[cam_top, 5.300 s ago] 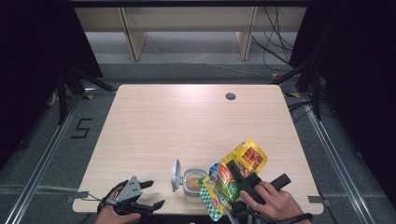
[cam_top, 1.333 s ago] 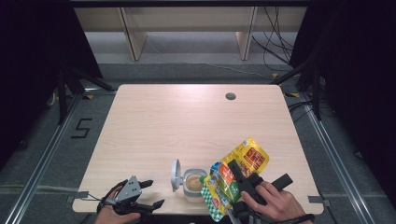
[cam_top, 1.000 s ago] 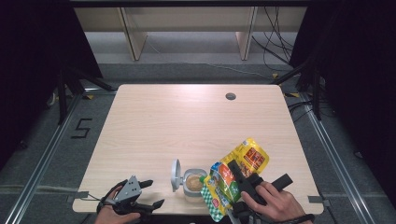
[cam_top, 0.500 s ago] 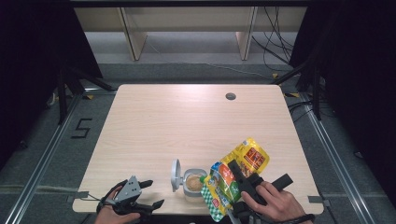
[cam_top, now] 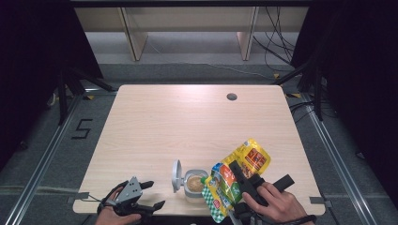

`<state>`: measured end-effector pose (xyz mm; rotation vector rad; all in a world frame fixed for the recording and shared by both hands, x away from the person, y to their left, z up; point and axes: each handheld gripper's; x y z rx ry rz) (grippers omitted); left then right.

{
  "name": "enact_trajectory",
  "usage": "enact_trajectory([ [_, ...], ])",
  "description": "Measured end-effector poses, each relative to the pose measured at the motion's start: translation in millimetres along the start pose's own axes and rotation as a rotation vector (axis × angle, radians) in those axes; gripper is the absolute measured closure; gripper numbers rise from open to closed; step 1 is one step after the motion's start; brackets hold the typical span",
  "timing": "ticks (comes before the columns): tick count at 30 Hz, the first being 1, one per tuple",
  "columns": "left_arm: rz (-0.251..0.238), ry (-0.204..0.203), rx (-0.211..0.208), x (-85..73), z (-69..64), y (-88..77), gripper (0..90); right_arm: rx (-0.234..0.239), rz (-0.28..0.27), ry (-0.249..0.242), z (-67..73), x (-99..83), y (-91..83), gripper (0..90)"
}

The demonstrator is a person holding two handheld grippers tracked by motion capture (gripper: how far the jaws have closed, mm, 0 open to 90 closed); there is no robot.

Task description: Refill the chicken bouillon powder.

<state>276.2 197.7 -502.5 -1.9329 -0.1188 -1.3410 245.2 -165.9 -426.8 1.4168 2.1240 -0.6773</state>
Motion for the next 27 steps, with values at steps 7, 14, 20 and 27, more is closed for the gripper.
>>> enact_trajectory([
  [7,0.013,-0.038,-0.002,-1.5,-2.2,0.2,21.0,-0.001,-0.002,-0.002,0.1,-0.1,0.0,63.5],
  [14,0.008,-0.016,0.0,-0.7,-1.0,-0.3,21.0,-0.002,0.0,0.003,0.4,-0.6,-0.2,63.5],
  [20,0.008,-0.006,0.001,-0.2,-0.1,-0.6,21.0,0.006,-0.004,-0.001,-0.1,-1.5,-0.6,63.5],
  [27,0.012,-0.006,0.002,-0.7,-0.4,-0.7,21.0,-0.004,-0.004,0.01,0.6,-1.4,-0.7,63.6],
])
Point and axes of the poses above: each handheld gripper's, and its own axes: y roughly forward along the jaws, x roughly out of its top, z roughly to its left, and after that the axes turned 8 degrees about -y, right-handed
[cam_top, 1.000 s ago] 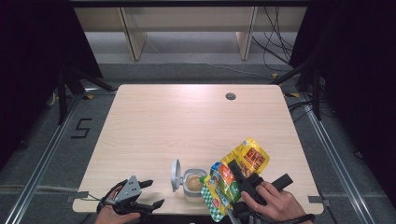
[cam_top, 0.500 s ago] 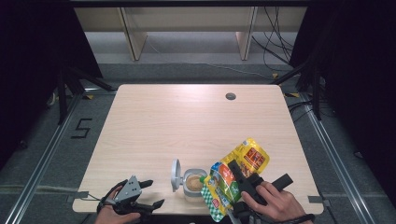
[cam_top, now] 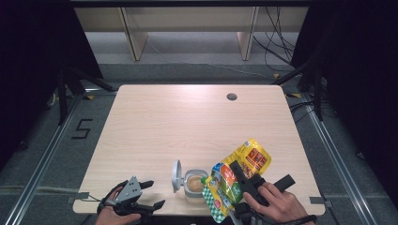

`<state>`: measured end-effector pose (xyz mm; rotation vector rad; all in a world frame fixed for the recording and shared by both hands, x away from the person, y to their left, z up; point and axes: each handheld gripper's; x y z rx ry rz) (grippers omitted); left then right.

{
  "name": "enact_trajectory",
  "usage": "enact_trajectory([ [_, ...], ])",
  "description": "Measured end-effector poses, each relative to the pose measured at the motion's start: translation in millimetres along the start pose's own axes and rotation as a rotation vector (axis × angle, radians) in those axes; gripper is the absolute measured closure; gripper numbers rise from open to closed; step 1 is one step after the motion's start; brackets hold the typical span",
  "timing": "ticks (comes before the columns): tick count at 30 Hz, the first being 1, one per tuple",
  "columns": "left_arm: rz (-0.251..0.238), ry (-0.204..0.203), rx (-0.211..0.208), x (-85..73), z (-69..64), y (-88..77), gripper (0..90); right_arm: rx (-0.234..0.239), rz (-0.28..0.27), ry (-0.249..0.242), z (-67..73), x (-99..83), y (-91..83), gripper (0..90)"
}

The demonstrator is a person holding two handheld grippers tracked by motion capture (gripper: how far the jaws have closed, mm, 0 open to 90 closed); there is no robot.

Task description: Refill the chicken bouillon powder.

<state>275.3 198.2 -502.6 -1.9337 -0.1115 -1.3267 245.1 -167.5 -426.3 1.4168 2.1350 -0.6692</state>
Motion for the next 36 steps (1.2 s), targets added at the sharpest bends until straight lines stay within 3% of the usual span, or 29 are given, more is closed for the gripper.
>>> enact_trajectory([
  [3,-0.021,-0.019,-0.003,0.2,-1.1,1.0,21.0,0.0,-0.009,0.014,0.5,-0.6,0.1,63.5],
  [5,-0.003,0.001,0.0,0.1,0.1,-0.2,21.0,0.005,-0.012,0.018,0.8,-1.2,0.1,63.6],
  [7,-0.017,-0.049,-0.001,-1.0,-3.0,0.8,21.0,0.007,-0.012,0.023,1.0,-1.4,0.0,63.5],
  [10,-0.005,-0.031,0.003,-0.9,-1.8,0.1,21.0,0.005,-0.017,0.04,1.2,-2.1,-0.2,63.6],
  [13,-0.012,-0.04,0.001,-0.4,-2.3,0.0,21.0,0.003,-0.031,0.061,3.0,-1.6,0.5,63.5],
  [15,-0.014,-0.042,0.004,-0.8,-2.5,0.2,21.0,0.042,-0.038,0.067,2.1,-2.4,0.9,63.6],
  [16,-0.013,-0.04,0.003,-1.0,-2.6,0.0,21.0,0.039,-0.041,0.088,3.9,-2.4,1.4,63.6],
  [17,-0.01,-0.03,0.005,-0.5,-1.6,-0.4,21.0,0.035,-0.049,0.147,7.9,-0.9,1.9,63.6],
  [19,-0.013,-0.033,0.005,0.0,-1.7,-0.9,21.0,0.057,-0.064,0.152,8.2,-3.4,1.9,63.6],
  [21,-0.01,-0.033,-0.002,-0.2,-1.9,-1.3,21.0,0.022,-0.073,0.223,15.1,-3.6,2.5,63.7],
  [24,-0.021,-0.034,0.004,-0.1,-2.5,-1.2,21.0,0.017,-0.099,0.274,19.2,-6.4,5.3,63.9],
  [27,-0.021,-0.035,0.004,-0.1,-2.5,-1.3,21.0,0.041,-0.111,0.357,22.6,-8.5,6.7,64.0],
  [30,-0.021,-0.034,0.004,-0.1,-2.6,-1.3,21.0,0.042,-0.158,0.397,25.7,-11.8,11.0,64.2],
  [33,-0.028,-0.05,-0.002,-0.1,-3.4,-0.8,21.0,0.059,-0.19,0.503,33.1,-15.1,13.6,64.4],
  [34,-0.029,-0.05,-0.002,-0.2,-3.5,-0.8,21.0,0.052,-0.203,0.502,33.0,-17.6,14.8,64.4],
  [36,-0.028,-0.049,-0.003,-0.1,-3.3,-1.0,21.0,0.069,-0.21,0.578,38.4,-19.8,15.9,64.8],
])
Point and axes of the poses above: each handheld gripper's, and its own axes: y roughly forward along the jaws, x roughly out of its top, z roughly to its left, and after that the axes turned 8 degrees about -y, right-handed
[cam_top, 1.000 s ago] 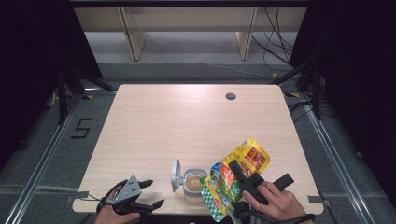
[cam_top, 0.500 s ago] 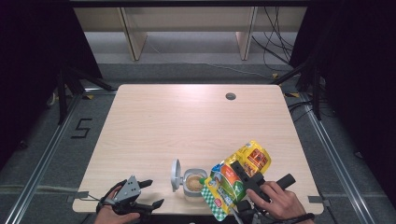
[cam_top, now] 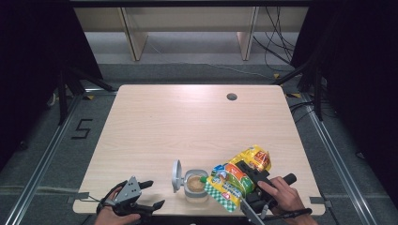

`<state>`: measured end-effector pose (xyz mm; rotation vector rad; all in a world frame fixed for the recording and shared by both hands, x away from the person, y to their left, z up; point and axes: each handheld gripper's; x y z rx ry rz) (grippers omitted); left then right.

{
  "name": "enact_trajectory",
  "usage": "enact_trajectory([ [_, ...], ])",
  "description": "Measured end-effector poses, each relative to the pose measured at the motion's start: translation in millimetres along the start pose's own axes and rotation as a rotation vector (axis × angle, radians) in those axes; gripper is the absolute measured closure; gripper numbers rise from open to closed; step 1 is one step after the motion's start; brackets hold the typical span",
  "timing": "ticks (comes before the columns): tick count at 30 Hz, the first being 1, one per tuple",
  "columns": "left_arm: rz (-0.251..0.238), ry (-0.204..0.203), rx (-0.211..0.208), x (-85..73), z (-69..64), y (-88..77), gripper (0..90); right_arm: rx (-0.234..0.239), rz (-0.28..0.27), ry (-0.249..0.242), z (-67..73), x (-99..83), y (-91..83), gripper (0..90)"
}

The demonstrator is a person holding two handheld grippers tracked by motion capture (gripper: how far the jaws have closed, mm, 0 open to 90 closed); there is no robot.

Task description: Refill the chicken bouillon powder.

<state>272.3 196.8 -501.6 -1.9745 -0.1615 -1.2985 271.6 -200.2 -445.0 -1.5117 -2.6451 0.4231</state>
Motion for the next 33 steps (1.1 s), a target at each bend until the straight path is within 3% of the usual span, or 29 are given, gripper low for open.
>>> enact_trajectory([
  [3,0.001,0.0,0.0,0.0,-0.1,-0.1,21.0,0.003,-0.041,0.043,0.4,-6.9,3.8,65.4],
  [5,0.01,0.019,0.004,0.7,0.9,-1.0,21.0,0.025,-0.048,0.183,8.2,-10.4,4.8,65.8],
  [6,0.008,0.009,0.003,0.4,0.7,-0.7,21.0,0.033,-0.074,0.111,1.0,-13.4,6.1,66.1],
  [7,0.0,-0.001,-0.001,0.2,0.0,0.0,21.0,0.029,-0.051,0.222,7.0,-14.8,3.9,66.5],
  [8,0.008,0.018,0.005,0.1,0.9,-0.3,21.0,0.018,-0.101,0.114,-0.9,-17.9,8.1,67.0],
  [9,0.0,0.009,0.004,-0.1,0.2,0.3,21.0,0.028,-0.081,0.243,7.8,-19.6,7.3,67.4],
  [11,0.0,-0.001,-0.001,0.2,-0.1,0.2,21.0,0.036,-0.096,0.276,10.4,-22.0,9.2,67.8],
  [13,0.007,0.013,0.0,0.3,0.9,-0.1,21.0,0.034,-0.116,0.229,6.4,-24.7,10.5,68.0],
  [15,0.012,0.016,0.001,0.0,1.0,-0.3,21.0,0.046,-0.129,0.325,9.9,-26.7,11.0,68.4],
  [17,0.003,0.005,-0.003,0.2,0.3,0.5,21.0,0.045,-0.162,0.388,7.9,-31.1,11.9,68.7],
  [21,0.021,0.02,-0.002,0.2,1.3,0.0,21.0,0.056,-0.223,0.65,11.6,-39.8,18.2,69.7],
  [22,0.018,0.017,-0.002,0.5,1.2,0.1,21.0,0.058,-0.233,0.683,11.8,-41.9,20.5,70.0],
  [23,0.017,0.016,-0.003,0.5,1.2,0.3,21.0,0.061,-0.248,0.75,12.6,-45.0,24.2,70.4],
  [27,0.016,0.007,0.001,-0.3,0.9,1.1,21.0,0.063,-0.267,0.907,15.8,-53.5,35.3,71.7],
  [29,0.014,0.006,-0.001,-0.1,0.9,1.3,21.0,0.061,-0.261,0.975,18.8,-58.0,39.5,72.3],
  [31,0.015,0.012,0.003,-0.6,0.8,1.3,21.0,0.047,-0.267,1.013,20.9,-64.7,44.9,72.9],
  [33,0.009,0.006,-0.002,-0.2,0.9,1.7,21.0,0.046,-0.266,1.097,24.5,-69.3,49.4,73.4],
])
Point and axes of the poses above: each handheld gripper's, and its own axes: y roughly forward along the jaws, x roughly out of its top, z roughly to its left, and after that the axes turned 8 degrees about -y, right-handed
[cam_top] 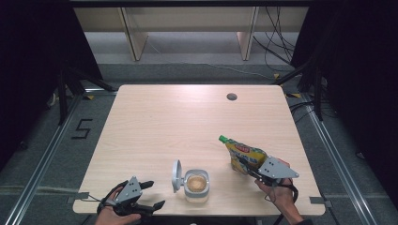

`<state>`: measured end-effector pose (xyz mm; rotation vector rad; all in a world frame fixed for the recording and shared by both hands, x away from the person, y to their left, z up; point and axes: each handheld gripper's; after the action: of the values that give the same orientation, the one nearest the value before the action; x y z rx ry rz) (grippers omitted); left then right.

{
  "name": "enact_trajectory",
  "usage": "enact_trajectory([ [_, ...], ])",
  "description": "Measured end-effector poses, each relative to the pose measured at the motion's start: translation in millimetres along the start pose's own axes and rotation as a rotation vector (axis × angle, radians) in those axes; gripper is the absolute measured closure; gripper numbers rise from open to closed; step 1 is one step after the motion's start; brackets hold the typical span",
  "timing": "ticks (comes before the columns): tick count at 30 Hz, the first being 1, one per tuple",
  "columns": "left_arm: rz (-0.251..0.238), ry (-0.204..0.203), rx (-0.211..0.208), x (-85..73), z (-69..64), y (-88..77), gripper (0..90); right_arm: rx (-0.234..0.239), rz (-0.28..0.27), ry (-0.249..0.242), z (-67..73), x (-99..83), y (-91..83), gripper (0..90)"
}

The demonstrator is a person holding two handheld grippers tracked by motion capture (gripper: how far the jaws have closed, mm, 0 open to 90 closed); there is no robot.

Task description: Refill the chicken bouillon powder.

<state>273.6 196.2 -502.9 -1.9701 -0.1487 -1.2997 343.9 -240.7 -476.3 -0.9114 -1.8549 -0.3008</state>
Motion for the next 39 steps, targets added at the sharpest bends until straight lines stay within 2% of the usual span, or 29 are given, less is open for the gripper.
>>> enact_trajectory([
  [2,0.009,0.002,0.002,0.0,0.0,-0.4,21.0,0.01,0.01,0.045,-1.5,-3.8,3.9,73.4],
  [6,0.002,0.012,0.0,1.0,0.7,-1.8,21.0,-0.003,0.022,0.114,-3.0,-10.9,11.2,73.6],
  [7,0.005,0.01,0.008,0.6,0.8,-2.0,21.0,-0.006,0.017,0.085,-6.2,-12.9,12.2,73.6],
  [8,0.007,0.009,0.003,0.2,1.0,-1.6,21.0,-0.01,0.033,0.104,-6.1,-15.0,12.4,73.6],
  [10,0.004,0.012,0.003,0.6,0.5,-1.9,21.0,-0.035,0.055,0.101,-6.7,-19.0,13.0,73.8],
  [11,-0.002,0.004,-0.002,1.0,0.1,-1.4,21.0,-0.026,0.056,0.125,-6.3,-20.4,11.8,73.7],
  [12,-0.004,-0.002,-0.004,0.9,-0.5,-1.1,21.0,-0.037,0.044,0.113,-8.7,-21.9,12.2,73.7],
  [13,-0.006,0.0,0.0,0.6,-0.9,-1.1,21.0,-0.027,0.037,0.13,-8.4,-22.9,11.7,73.5],
  [15,-0.003,0.011,0.0,0.8,-0.5,-2.3,21.0,-0.051,0.042,0.126,-9.3,-23.8,10.0,72.2],
  [17,0.008,0.049,0.002,2.4,3.2,-3.9,20.9,-0.062,0.053,0.12,-9.1,-24.1,8.7,70.7],
  [18,-0.004,0.006,0.002,1.1,0.8,-3.1,20.9,-0.069,0.053,0.116,-8.1,-23.9,7.9,70.3],
  [19,-0.005,0.006,0.001,1.1,0.8,-3.2,20.9,-0.081,0.05,0.13,-7.2,-23.7,7.5,69.2],
  [20,-0.004,0.008,0.002,1.3,0.9,-3.5,21.0,-0.072,0.067,0.166,-5.0,-23.0,5.9,68.2],
  [22,-0.008,0.005,0.004,1.2,0.7,-3.3,21.0,-0.082,0.07,0.173,-5.2,-23.0,3.3,64.4],
  [23,0.004,0.021,0.011,1.3,1.5,-3.5,21.0,-0.081,0.081,0.199,-4.0,-22.6,1.1,62.4],
  [24,0.011,0.028,0.009,1.4,2.0,-4.1,21.0,-0.102,0.088,0.201,-4.1,-22.7,-0.7,57.4],
  [25,0.015,0.028,0.008,1.5,2.2,-4.0,21.0,-0.1,0.081,0.185,-6.1,-23.2,-0.8,55.2],
  [26,0.013,0.026,0.008,1.5,2.0,-3.9,21.0,-0.111,0.091,0.213,-5.0,-22.6,-3.0,53.4],
  [27,0.017,0.028,0.011,1.7,2.0,-4.1,21.0,-0.12,0.082,0.211,-7.1,-22.8,-4.2,51.2],
  [28,0.007,0.026,0.015,1.4,1.4,-4.1,21.0,-0.122,0.095,0.247,-5.6,-21.2,-5.6,47.7],
  [29,-0.003,0.009,0.01,1.4,0.5,-4.1,21.0,-0.121,0.111,0.223,-7.3,-20.5,-6.6,46.3],
  [30,-0.011,0.005,0.004,1.4,0.9,-3.7,21.0,-0.111,0.143,0.272,-4.4,-16.3,-10.2,45.9],
  [31,-0.01,0.002,0.002,1.4,1.4,-3.8,21.1,-0.132,0.146,0.236,-5.7,-13.9,-13.0,45.3],
  [33,-0.013,0.0,0.008,1.0,1.2,-3.4,21.0,-0.147,0.209,0.256,-1.3,-8.9,-19.0,41.5],
  [34,-0.012,0.002,0.008,1.1,1.1,-3.2,21.1,-0.154,0.21,0.254,-0.8,-8.1,-21.6,40.5],
  [35,-0.008,0.006,0.003,1.5,1.2,-3.4,21.0,-0.145,0.244,0.327,4.2,-5.2,-27.7,39.0],
  [36,-0.008,0.002,0.005,1.3,0.6,-3.4,21.1,-0.148,0.251,0.335,5.5,-4.7,-32.2,37.8],
  [37,0.005,0.017,0.012,1.6,1.4,-4.0,21.1,-0.161,0.254,0.352,6.7,-4.5,-35.8,37.1],
  [39,-0.006,0.007,0.005,1.3,0.9,-3.1,21.0,-0.17,0.269,0.414,9.4,-3.3,-45.3,34.1],
])
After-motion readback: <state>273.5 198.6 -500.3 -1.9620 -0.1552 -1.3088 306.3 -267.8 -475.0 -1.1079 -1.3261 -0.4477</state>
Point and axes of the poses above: each handheld gripper's, and its own axes: y roughly forward along the jaws, x roughly out of its top, z roughly to its left, and after that the axes turned 8 degrees about -y, right-handed
